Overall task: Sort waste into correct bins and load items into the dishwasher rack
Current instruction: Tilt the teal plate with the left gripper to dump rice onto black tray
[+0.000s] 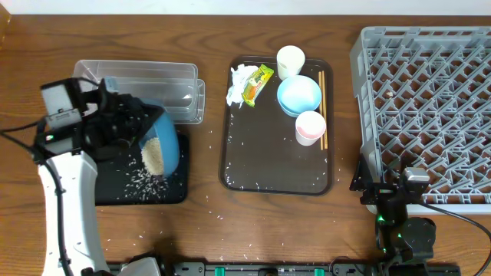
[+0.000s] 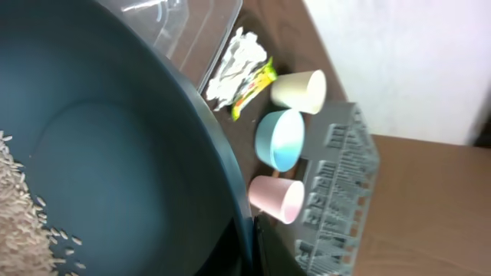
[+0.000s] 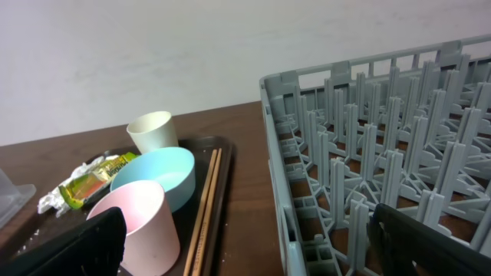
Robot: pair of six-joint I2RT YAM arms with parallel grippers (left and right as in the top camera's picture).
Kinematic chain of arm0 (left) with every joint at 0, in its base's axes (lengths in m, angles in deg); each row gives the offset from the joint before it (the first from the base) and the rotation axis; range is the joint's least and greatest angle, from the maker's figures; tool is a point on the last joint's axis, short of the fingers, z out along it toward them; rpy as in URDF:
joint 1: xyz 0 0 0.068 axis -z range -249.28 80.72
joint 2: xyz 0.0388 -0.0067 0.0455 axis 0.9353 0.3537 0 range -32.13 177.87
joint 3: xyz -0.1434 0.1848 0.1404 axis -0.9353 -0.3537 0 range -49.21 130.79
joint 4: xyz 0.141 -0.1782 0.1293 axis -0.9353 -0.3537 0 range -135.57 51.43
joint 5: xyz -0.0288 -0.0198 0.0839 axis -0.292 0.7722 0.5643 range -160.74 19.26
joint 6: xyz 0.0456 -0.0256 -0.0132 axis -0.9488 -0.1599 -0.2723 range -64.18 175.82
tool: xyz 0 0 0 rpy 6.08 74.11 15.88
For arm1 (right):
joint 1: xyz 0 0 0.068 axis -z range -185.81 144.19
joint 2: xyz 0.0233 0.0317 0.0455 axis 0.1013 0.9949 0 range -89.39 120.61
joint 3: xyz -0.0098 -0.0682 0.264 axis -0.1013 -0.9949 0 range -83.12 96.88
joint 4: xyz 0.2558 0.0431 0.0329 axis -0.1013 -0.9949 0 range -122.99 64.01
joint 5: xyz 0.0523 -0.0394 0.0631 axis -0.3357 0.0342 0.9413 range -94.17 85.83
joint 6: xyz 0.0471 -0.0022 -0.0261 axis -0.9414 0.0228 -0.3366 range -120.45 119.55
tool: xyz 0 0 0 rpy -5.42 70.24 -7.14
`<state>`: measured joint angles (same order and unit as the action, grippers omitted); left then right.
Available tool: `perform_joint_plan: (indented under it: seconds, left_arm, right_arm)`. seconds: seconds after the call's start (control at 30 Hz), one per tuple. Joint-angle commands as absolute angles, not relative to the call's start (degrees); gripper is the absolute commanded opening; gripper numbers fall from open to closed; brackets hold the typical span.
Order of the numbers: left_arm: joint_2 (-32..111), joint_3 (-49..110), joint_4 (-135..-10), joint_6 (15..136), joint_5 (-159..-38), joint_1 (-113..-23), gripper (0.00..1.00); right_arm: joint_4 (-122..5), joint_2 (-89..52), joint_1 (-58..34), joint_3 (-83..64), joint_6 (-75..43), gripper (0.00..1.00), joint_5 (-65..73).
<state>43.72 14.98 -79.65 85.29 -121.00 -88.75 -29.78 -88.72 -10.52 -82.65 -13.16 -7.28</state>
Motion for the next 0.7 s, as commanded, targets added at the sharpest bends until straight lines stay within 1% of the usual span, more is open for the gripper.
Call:
perform_joint_plan:
  seconds: [0.0, 0.13, 0.23, 0.67]
  left_arm:
    - [42.69, 14.84, -79.72, 83.28, -129.37, -92.33, 0.06]
    - [42.74, 14.76, -79.72, 83.28, -136.61, -96.64, 0.06]
    - [42.72, 14.76, -80.00, 83.28, -139.41, -98.65, 0.06]
    - [42.74, 14.76, -86.34, 82.82, -145.53, -104.64, 0.06]
  right_arm:
    - [-29.87, -89.07, -10.11, -82.81, -12.37, 0.99, -7.79]
    - [-29.87, -89.07, -10.11, -82.81, -12.37, 0.99, -7.79]
    - [-29.87, -89.07, -10.11, -82.81, -12.37, 0.99, -7.79]
    - [-29.87, -89.07, -10.13, -82.81, -12.37, 0.99, -7.79]
